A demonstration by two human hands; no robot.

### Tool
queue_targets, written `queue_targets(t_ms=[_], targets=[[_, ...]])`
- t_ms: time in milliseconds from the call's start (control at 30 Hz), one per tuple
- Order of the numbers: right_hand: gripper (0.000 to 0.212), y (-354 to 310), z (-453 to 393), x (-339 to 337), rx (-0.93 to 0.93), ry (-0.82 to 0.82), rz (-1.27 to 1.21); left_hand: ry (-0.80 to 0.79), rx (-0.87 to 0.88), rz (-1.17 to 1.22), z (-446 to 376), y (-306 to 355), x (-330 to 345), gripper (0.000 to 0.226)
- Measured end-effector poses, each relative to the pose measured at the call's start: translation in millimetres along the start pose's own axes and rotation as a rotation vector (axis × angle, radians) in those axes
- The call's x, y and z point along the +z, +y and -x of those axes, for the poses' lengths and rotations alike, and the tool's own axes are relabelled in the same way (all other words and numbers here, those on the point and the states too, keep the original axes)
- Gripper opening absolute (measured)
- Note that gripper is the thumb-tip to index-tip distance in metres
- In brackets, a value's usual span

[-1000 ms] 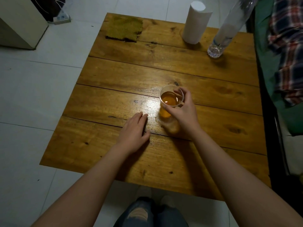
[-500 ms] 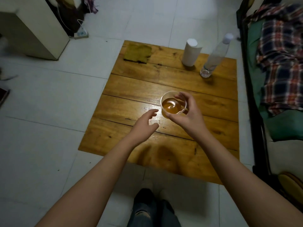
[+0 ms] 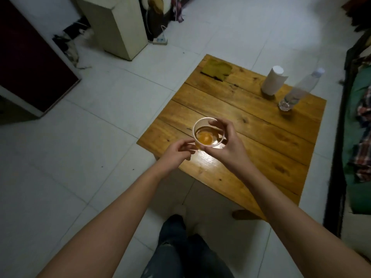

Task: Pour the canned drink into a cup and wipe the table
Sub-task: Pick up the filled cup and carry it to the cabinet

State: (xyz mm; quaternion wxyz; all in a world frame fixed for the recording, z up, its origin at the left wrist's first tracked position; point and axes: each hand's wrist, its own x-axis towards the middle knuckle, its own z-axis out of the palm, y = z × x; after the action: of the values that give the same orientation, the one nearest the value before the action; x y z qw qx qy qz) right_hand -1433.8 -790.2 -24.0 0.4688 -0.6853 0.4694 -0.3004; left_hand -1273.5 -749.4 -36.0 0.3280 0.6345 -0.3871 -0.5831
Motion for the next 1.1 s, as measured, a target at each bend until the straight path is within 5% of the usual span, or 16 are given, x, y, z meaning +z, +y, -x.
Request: queue_targets(t_ms=[533,1100], targets=[[0.076,-79,14,149,-0.185,-0.400,-0.036,0.403,-0.098,0.404,129,-66,-117,0.044],[0.077,-146,36,306,-0.280,-0.638,-0.011,0.642,-0.129,0.484,224,-134,-240,0.037]])
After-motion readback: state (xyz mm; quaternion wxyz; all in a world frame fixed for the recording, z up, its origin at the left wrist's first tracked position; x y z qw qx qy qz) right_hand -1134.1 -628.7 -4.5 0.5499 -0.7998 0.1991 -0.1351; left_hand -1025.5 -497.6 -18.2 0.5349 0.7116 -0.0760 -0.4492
